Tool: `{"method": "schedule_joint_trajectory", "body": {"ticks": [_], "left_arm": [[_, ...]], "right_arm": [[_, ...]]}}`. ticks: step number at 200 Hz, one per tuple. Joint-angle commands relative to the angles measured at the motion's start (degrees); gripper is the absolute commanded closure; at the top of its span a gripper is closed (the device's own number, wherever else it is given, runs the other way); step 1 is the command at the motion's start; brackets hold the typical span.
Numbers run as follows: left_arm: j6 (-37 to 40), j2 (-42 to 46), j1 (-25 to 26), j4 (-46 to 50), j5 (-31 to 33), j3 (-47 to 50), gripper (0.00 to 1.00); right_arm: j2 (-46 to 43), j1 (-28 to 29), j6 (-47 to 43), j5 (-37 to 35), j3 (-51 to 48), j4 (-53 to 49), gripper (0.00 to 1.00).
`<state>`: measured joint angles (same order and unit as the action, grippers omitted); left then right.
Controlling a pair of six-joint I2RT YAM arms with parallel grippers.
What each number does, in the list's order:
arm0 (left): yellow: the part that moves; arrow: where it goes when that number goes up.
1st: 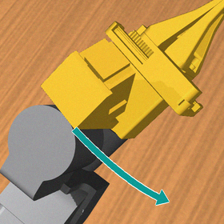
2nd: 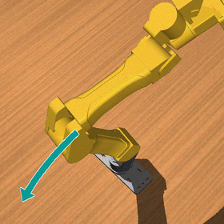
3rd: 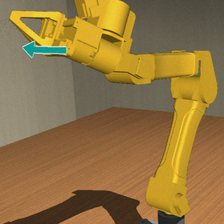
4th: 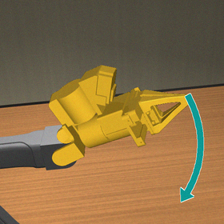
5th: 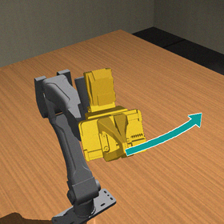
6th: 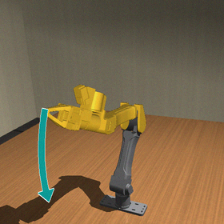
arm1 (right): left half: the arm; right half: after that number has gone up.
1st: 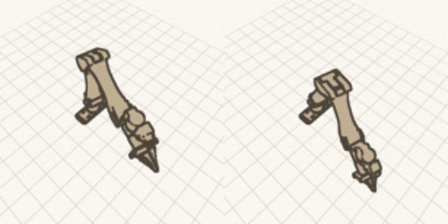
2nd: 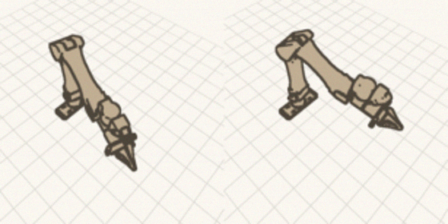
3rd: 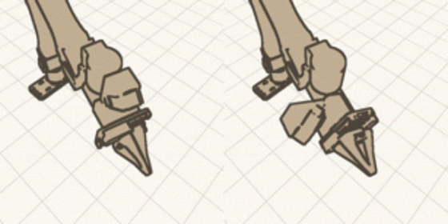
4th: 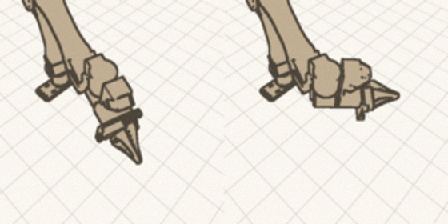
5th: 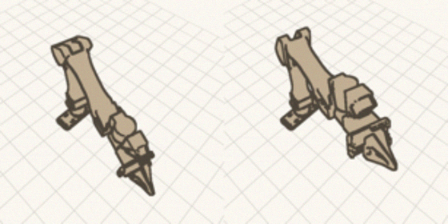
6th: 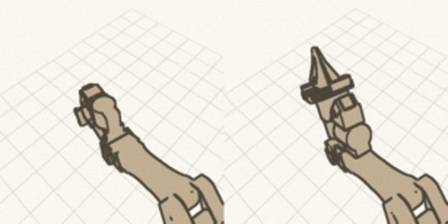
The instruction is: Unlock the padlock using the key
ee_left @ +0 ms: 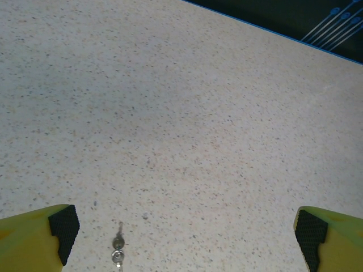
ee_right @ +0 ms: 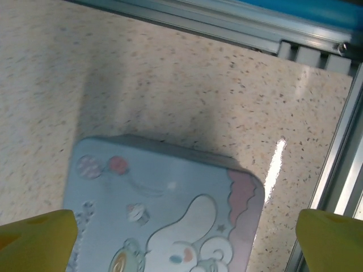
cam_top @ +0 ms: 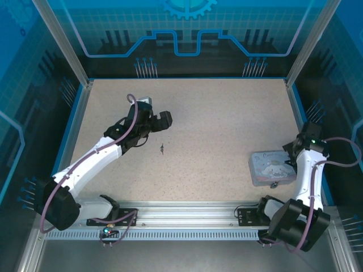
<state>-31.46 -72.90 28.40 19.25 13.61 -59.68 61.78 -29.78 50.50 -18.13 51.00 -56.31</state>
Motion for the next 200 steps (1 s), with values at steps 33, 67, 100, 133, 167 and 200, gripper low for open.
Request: {"method": "schedule_joint_trajectory", "body": {"ticks": [33, 67, 100, 133, 167, 200], "left_arm": [[-0.91, 2.21, 1.36, 1.15, -0.86, -1.33, 0.01], [-1.52, 2.09, 1.57, 0.82, -1.04, -0.92, 0.01], [-1.98, 0.96, 1.90, -0.09, -1.52, -1.12, 0.01], [-2.37, -0.38, 2.40, -0.18, -1.83, -1.75, 0.01], [-2.64, -1.93, 3.05, -0.35, -1.79, -2.30, 0.01], [-2.12, -2.51, 3.68, 0.48, -1.66, -3.50, 0.01]], "right_arm": [[3.61, -2.95, -1.15, 11.82, -5.91, 8.33, 0.00], [0.63, 0.99, -0.08, 13.09, -7.06, 11.30, 0.00], [-1.46, 13.14, 6.07, 11.32, -7.89, 12.17, 0.00], [-1.52, 30.44, 15.78, 9.35, -9.32, 15.47, 0.01], [3.95, 48.19, 19.61, 4.59, -4.03, 19.19, 0.00], [7.31, 51.13, 16.74, 0.18, 2.98, 15.62, 0.00]]}}
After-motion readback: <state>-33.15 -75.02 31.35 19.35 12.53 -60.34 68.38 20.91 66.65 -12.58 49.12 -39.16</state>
